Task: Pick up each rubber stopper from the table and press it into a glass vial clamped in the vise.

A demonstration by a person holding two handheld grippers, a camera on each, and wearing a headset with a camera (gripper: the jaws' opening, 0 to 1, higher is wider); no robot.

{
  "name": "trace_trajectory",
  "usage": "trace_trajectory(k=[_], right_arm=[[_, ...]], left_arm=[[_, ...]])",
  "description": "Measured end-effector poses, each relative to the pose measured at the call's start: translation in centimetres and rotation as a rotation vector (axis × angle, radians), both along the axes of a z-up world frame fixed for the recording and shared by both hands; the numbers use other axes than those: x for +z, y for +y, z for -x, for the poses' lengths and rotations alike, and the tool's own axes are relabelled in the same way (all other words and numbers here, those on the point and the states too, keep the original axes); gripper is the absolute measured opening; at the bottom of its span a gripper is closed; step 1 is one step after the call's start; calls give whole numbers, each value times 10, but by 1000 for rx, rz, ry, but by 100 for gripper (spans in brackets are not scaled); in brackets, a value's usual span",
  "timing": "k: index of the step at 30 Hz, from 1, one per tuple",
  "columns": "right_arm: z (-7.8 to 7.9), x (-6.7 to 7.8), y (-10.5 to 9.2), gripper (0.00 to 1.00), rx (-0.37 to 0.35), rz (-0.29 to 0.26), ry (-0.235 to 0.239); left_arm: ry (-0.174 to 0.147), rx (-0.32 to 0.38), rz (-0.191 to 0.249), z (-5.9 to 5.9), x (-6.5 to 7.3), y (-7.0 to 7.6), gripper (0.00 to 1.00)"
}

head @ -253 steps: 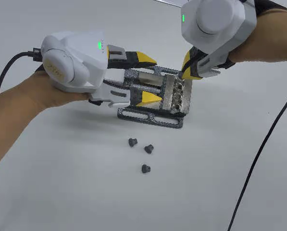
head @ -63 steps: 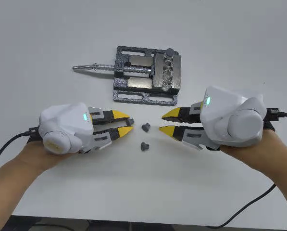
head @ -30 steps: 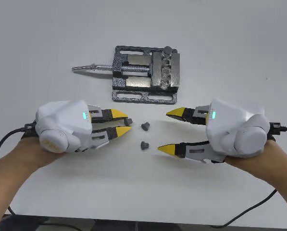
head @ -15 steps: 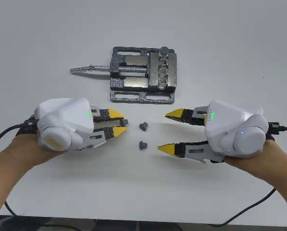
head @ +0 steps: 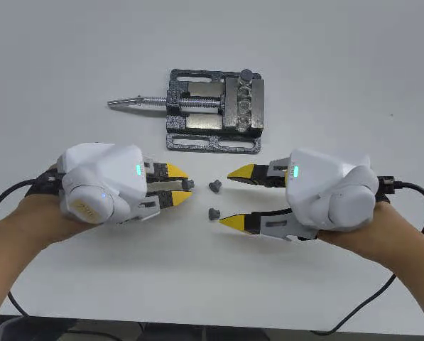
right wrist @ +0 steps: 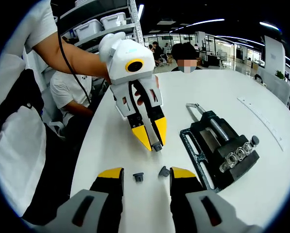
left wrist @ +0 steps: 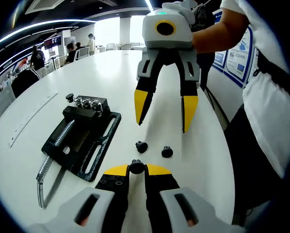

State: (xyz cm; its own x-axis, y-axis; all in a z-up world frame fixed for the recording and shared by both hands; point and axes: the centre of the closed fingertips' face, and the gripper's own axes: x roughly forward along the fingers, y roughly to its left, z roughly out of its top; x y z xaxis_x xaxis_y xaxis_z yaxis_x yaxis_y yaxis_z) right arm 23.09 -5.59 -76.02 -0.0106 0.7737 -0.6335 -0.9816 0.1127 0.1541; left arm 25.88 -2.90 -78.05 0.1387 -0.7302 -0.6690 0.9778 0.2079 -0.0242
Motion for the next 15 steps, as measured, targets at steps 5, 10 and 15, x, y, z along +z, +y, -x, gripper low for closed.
trace_trajectory(k=[5, 10, 15], right_arm=[[3, 0, 10, 38, 22, -8, 2], [4, 0, 18, 39, 37, -13, 0], [4, -1, 21, 39, 44, -12, 1]], left_arm=[[1, 1, 2, -1, 0, 0, 8], [9, 4, 24, -1, 1, -1, 8], [11, 11, 48, -2, 4, -3, 8]])
